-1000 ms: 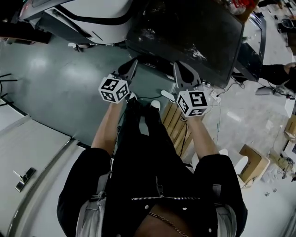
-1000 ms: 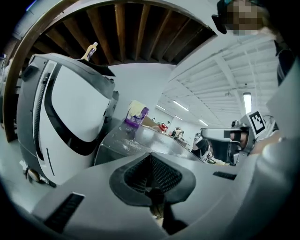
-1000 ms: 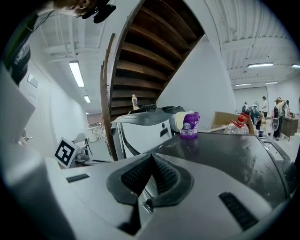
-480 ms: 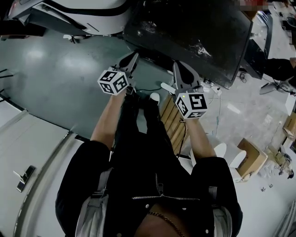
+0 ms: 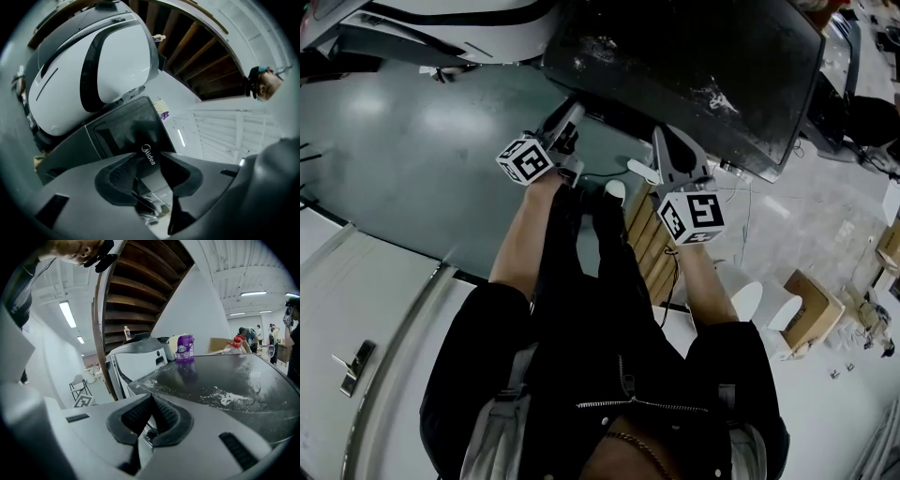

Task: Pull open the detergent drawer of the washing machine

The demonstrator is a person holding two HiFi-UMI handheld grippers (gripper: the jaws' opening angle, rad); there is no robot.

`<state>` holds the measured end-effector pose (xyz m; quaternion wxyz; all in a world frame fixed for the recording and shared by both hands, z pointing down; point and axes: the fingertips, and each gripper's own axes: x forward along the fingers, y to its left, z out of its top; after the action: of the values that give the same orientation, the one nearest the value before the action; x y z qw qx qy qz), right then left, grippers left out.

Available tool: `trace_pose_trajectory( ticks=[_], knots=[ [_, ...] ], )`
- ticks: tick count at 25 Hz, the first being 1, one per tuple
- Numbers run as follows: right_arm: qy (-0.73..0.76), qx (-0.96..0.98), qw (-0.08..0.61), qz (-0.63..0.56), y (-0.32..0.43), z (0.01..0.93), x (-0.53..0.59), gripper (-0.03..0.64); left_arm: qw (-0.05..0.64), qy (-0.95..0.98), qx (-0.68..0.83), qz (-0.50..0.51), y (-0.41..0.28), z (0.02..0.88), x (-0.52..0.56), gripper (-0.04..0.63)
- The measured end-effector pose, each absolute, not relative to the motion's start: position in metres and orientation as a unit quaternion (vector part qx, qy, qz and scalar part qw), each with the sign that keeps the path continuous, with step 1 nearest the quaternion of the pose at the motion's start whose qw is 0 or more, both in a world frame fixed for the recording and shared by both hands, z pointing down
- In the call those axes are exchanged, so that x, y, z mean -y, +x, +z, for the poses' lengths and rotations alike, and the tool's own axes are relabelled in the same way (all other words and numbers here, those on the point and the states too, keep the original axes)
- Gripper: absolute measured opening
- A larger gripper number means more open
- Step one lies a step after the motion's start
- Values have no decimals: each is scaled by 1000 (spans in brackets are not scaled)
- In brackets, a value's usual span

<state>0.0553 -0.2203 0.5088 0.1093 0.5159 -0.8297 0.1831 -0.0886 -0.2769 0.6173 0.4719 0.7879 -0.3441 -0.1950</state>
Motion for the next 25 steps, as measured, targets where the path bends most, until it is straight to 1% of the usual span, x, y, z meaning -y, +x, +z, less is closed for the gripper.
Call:
trace_pose_trajectory(
  ticks=[1,2,4,7,12,15,21,25],
  knots=[
    [515,830,110,185,54,511,220,6,489,779,327,-218,-84,617,276,190],
    [514,830,111,187,53,512,219,6,505,767,308,-247,-81,617,276,231],
    [512,830,112,190,51,515,217,6,525,746,283,-296,-77,615,277,265],
    [513,829,112,193,50,518,216,6,540,724,273,-332,-73,623,281,309],
    [518,824,114,200,55,522,214,6,553,718,256,-335,-60,637,283,318],
    [522,821,115,202,58,523,211,6,554,714,239,-355,-59,637,291,318],
    [526,815,134,202,69,528,199,6,540,712,170,-416,-57,624,298,324],
    [534,807,136,212,76,535,189,6,534,711,166,-426,-59,622,300,322]
  ],
)
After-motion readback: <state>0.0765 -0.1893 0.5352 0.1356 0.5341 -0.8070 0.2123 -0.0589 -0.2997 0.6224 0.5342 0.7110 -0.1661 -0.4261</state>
